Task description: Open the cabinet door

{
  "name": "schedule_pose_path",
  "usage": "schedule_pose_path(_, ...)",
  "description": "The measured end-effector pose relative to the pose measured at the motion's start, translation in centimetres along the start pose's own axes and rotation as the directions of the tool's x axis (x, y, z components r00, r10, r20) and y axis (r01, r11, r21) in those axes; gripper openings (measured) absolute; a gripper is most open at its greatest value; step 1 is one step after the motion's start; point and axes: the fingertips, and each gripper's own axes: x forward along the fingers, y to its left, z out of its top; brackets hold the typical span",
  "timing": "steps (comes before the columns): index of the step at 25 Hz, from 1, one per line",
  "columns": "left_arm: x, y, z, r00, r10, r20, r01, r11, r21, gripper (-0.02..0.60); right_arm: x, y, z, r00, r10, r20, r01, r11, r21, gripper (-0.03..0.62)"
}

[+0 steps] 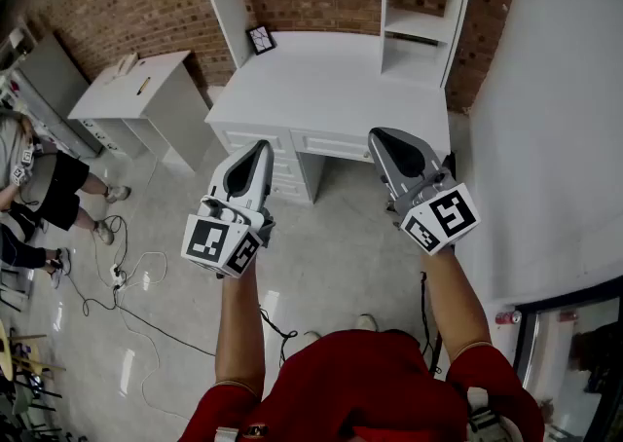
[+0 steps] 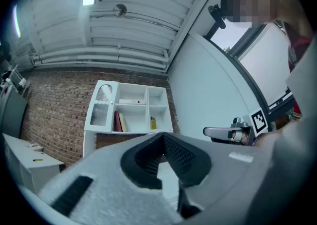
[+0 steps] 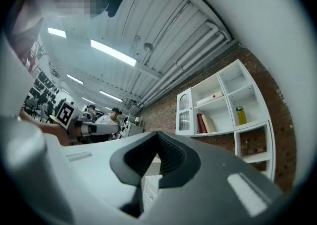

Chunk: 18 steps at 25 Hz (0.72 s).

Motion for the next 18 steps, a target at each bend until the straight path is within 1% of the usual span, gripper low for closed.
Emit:
schedule_pose_path(6,1.2,-0.6,0.2,1.0,0.007,0.004,-0.007,1.0,0.005,0.0,-0.2,-1.1,0.8,1.0,0.021,0.018,-0.021,1.0,-0.005,0.012)
schedule_pose_path(12,3.3,-2.0,0.1,1.0,0.01,0.005,-0.01,1.0,0.014,0.0,-0.9,-3.1,1.0,0.999,0.036,0.038,-0.037,0.999,0.004,0.012)
schedule_pose_path(18,5.5,-3.6,-0.7,1.0,0.031,0.003,-0.031,0.999,0.008,0.0,-2.0,-5.2,1.0,0.997,0.065,0.051,-0.066,0.998,0.019,0.012)
